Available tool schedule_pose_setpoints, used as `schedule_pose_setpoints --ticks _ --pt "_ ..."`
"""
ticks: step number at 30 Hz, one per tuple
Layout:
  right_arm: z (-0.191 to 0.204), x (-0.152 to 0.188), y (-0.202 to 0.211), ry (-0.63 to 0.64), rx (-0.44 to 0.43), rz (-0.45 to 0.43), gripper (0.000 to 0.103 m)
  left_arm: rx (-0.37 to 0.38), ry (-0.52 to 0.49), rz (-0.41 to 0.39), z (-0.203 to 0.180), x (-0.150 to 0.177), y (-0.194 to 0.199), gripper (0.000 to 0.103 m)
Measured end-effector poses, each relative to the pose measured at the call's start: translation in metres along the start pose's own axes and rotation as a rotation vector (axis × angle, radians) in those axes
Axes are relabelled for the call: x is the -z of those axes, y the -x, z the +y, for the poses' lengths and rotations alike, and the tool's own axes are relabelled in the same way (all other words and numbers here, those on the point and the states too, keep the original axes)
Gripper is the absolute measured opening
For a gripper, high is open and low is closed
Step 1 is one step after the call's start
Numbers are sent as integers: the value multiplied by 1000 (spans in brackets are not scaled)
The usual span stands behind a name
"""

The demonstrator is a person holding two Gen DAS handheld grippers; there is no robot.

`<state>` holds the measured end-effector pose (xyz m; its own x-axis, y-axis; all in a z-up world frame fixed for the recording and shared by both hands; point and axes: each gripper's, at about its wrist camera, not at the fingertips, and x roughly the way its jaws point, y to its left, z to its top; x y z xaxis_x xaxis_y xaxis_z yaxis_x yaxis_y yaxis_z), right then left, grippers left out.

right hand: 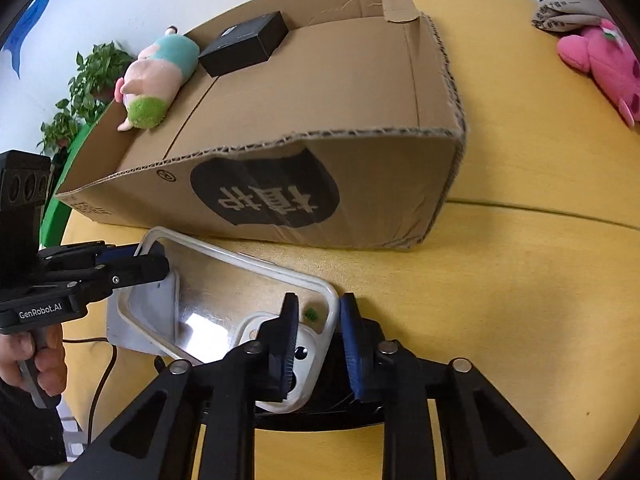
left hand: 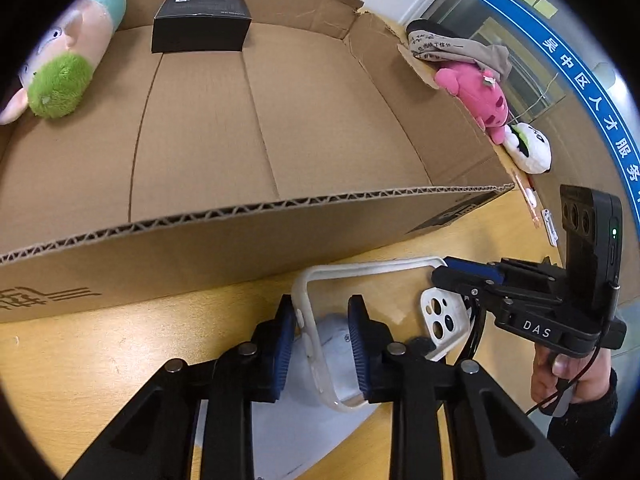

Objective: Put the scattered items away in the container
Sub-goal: 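Close the left gripper on the phone case frame and lift it, then carry the phone case over the cardboard box and open the left gripper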

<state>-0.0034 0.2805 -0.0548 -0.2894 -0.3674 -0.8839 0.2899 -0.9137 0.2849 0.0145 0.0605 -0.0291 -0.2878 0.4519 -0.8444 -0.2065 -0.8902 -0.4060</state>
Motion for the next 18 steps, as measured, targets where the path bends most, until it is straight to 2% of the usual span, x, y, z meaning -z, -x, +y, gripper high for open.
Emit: schedule_pose_setpoints --ticks 4,7,11,18 --pt "1 9 1 -11 -6 -39 18 3 -15 -31 -2 1 8 22" --pt "4 15 11 -5 1 -78 8 2 -30 -74 -5 3 23 18" --pt "10 16 29 -18 -27 -142 7 10 -44 -135 -9 6 47 16" --pt "39 -2 64 39 -16 -246 7 26 -59 -256 -12 1 96 15"
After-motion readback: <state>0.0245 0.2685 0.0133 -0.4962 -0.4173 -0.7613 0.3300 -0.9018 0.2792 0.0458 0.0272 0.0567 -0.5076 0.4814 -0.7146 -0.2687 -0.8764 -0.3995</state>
